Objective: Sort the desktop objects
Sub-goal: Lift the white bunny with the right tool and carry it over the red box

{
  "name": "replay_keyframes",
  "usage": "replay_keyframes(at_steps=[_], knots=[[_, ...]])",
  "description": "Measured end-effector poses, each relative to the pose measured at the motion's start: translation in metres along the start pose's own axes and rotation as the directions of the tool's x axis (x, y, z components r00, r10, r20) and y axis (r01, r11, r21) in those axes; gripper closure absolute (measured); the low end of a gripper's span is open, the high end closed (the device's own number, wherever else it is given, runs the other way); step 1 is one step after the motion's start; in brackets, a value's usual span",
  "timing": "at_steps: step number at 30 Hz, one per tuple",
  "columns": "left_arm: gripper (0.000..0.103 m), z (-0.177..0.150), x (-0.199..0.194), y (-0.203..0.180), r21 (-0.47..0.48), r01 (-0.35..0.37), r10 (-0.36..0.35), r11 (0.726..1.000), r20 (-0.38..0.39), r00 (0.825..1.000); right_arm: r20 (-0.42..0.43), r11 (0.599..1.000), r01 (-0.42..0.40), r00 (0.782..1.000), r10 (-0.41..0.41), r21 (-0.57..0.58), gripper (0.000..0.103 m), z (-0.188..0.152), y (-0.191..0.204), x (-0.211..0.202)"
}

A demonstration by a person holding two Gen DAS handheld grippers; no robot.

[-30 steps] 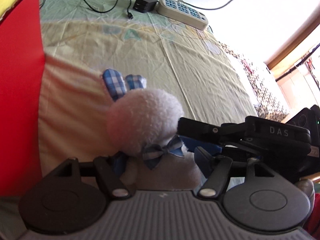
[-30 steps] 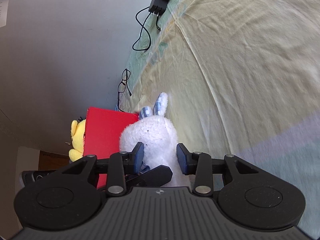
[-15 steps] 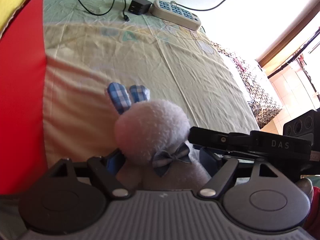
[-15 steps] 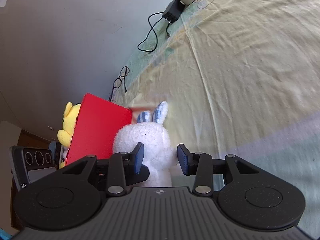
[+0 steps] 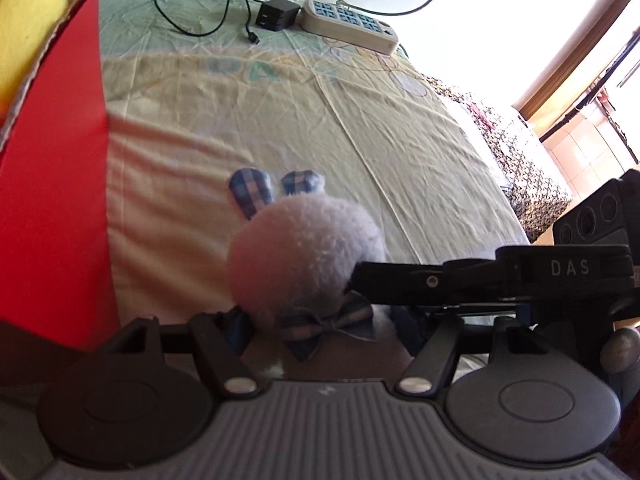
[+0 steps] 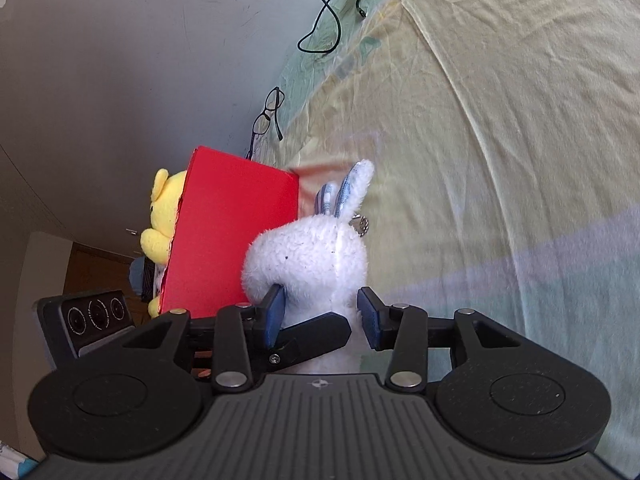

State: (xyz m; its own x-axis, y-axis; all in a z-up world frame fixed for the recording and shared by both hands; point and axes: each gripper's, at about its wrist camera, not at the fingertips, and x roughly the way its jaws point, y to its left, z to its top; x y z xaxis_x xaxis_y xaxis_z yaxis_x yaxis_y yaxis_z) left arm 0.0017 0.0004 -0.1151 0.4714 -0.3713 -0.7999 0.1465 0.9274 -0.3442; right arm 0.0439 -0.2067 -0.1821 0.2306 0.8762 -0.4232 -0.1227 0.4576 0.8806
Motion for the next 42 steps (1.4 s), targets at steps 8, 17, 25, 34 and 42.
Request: replay_keyframes(at_steps=[8, 17, 25, 34, 42], knots=[[0.032, -0.025, -0.033, 0.013, 0.054, 0.077, -0.077, 0.996, -0.015, 0.997, 0.009, 0.999, 0.046, 0.999, -0.046, -0.03, 0.059, -0.04, 0.034, -0.005], [0.033, -0.061, -0.099, 0.051, 0.156, 0.153, -0.152, 0.976, -0.019, 0.988, 0.04, 0.996, 0.071, 0.997, -0.069, -0.049, 0.059, -0.103, 0.093, 0.018], [0.033, -0.094, -0.16, 0.093, 0.183, 0.179, -0.181, 0.967, -0.007, 0.983, 0.026, 0.99, 0.058, 0.998, -0.055, -0.127, 0.059, -0.149, 0.145, 0.05], [0.033, -0.121, -0.226, 0.126, 0.148, 0.13, -0.142, 0.98, 0.067, 0.988, -0.044, 0.971, -0.023, 0.999, 0.013, -0.238, 0.059, -0.175, 0.197, 0.086], [0.033, -0.129, -0.267, 0.14, 0.091, 0.032, -0.048, 0.995, 0.183, 0.982, -0.114, 0.943, -0.131, 0.988, 0.1, -0.305, 0.059, -0.169, 0.224, 0.109]])
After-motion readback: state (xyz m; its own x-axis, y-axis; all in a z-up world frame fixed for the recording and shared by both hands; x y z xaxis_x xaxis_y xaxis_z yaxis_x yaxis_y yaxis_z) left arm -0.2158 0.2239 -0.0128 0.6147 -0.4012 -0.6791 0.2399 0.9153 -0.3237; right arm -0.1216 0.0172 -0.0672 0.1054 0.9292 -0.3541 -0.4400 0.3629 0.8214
